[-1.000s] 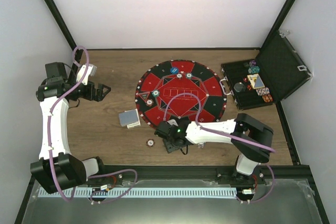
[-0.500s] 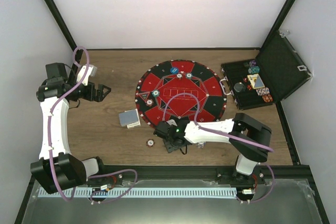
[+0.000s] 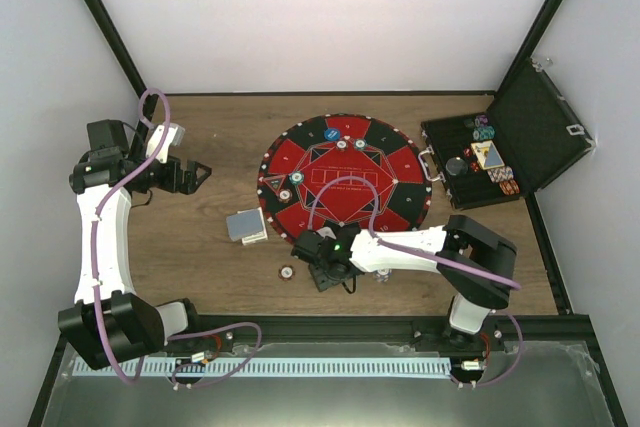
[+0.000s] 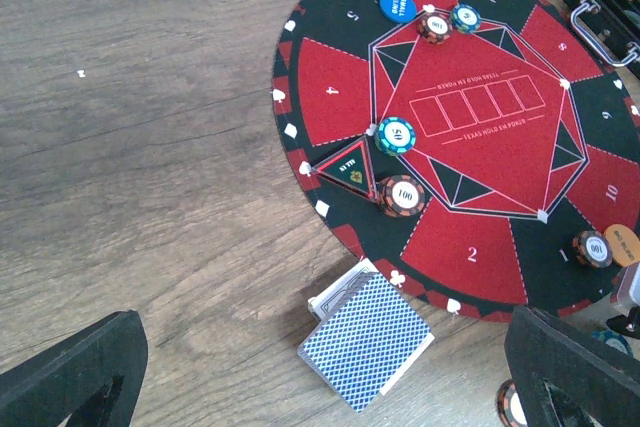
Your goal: Distribute texas hold em gaming equipment
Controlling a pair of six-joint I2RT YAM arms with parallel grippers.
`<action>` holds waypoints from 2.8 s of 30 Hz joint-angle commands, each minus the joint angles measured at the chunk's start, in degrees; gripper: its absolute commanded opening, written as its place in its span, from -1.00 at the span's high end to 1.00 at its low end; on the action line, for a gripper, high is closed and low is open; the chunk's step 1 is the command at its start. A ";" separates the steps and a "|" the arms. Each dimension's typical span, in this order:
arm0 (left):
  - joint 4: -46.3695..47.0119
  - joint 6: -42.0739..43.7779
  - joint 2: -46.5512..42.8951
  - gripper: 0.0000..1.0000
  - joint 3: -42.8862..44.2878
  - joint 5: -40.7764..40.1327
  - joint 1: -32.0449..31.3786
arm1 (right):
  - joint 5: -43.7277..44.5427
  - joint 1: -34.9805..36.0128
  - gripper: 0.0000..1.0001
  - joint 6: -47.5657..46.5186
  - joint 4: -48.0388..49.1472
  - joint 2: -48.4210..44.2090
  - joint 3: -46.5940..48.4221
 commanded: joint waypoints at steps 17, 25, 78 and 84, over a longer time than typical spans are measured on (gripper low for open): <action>0.80 -0.05 -0.99 -1.00 -0.37 0.62 0.29 | 0.29 0.46 0.16 -0.12 -0.57 -0.14 1.60; 0.73 -0.20 -0.94 -1.00 -0.17 0.76 0.34 | 2.30 0.35 0.40 -0.36 -3.51 -2.36 3.60; -1.22 0.75 -0.48 -1.00 1.98 1.08 0.29 | 4.78 -31.16 -0.51 -11.29 1.48 -3.07 -0.57; -0.88 0.53 -0.37 -1.00 2.01 1.40 0.29 | 3.29 -30.41 -0.55 -8.27 -2.68 -12.31 -3.81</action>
